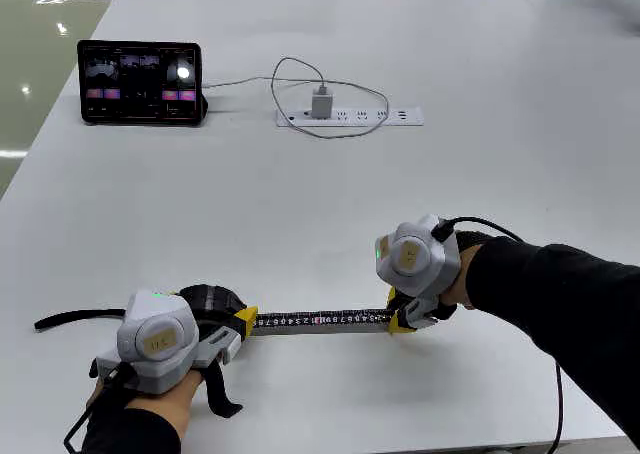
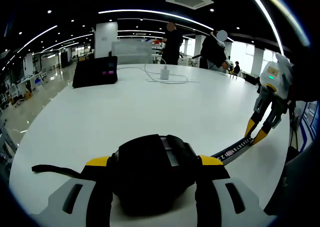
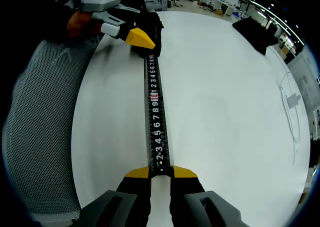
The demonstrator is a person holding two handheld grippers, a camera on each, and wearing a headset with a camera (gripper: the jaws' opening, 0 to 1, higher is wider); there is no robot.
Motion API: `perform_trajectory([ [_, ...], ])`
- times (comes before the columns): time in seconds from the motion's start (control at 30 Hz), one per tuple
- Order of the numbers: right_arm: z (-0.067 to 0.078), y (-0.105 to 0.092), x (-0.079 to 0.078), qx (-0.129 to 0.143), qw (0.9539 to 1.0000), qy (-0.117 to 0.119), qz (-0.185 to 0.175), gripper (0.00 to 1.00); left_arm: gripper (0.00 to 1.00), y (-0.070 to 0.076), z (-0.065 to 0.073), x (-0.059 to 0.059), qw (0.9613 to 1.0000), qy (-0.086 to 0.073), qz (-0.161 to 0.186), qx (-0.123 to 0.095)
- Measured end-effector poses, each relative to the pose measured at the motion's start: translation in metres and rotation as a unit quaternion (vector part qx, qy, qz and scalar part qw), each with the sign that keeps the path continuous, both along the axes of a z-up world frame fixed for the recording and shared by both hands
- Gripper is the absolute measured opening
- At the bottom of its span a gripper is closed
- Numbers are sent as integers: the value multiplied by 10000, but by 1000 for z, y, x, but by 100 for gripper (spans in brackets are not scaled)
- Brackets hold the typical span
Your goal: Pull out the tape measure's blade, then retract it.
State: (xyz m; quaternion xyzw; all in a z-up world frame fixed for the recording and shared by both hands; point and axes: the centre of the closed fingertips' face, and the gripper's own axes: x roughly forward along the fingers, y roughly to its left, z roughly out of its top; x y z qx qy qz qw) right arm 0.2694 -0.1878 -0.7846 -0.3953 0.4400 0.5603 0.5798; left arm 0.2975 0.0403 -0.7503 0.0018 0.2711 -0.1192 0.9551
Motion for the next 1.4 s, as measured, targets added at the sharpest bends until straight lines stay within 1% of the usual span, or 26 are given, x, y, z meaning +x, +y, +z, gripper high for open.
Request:
perform_trajectory([
  [0.77,1,9,0,84,9999,76,-36,10,62,0,0,0,10000,13,-3,3],
  [1.03,1,13,0,76,9999,83,-25,10,62,0,0,0,10000,32,-6,-2],
  [1.1,1,14,0,50,9999,102,-63,10,62,0,-1,0,10000,30,-6,-1],
  [1.23,1,16,0,-2,10000,88,-9,10,62,0,-1,0,10000,29,-8,0],
  [1.4,1,18,0,13,9999,105,-29,10,62,0,-1,0,10000,32,-9,-4],
])
